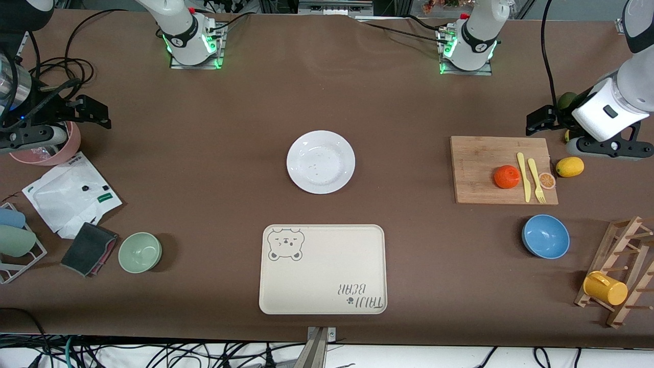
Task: Place orange and plate with both arms
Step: 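Reach the left gripper down over the orange on the wooden board, then close the left gripper around the orange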
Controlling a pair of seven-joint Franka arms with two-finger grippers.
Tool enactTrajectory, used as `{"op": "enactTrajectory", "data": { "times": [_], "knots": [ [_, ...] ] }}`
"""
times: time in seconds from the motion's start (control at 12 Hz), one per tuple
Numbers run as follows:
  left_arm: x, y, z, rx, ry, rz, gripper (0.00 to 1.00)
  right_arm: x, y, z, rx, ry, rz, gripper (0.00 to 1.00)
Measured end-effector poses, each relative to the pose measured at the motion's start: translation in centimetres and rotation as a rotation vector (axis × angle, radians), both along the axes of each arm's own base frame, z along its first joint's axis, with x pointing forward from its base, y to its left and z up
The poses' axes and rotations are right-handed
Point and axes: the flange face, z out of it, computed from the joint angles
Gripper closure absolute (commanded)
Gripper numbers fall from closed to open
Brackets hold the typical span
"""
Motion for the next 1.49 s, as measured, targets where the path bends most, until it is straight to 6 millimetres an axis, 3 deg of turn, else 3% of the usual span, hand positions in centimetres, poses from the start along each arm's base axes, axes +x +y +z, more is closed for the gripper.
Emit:
{"op": "enactTrajectory", "data": {
  "times": [0.66, 0.83, 1.0, 1.25, 1.49],
  "knots": [
    [-0.1, 0.0, -0.2, 0.001, 0.015, 0.000, 0.00, 0.0, 0.0, 0.0, 0.000, 0.000, 0.000, 0.00],
    [-0.1, 0.3, -1.6, 0.002, 0.052, 0.005, 0.00, 0.0, 0.0, 0.0, 0.000, 0.001, 0.000, 0.00],
    [1.0, 1.3, -4.7, 0.001, 0.094, 0.022, 0.00, 0.0, 0.0, 0.0, 0.000, 0.001, 0.000, 0.00],
    [2.9, 2.2, -11.3, 0.007, 0.082, 0.033, 0.06, 0.0, 0.0, -0.1, 0.000, 0.002, 0.000, 0.00],
    [2.1, 2.5, -18.7, 0.030, 0.052, 0.002, 0.05, 0.0, 0.0, -0.1, 0.000, 0.002, 0.000, 0.00]
  ]
}}
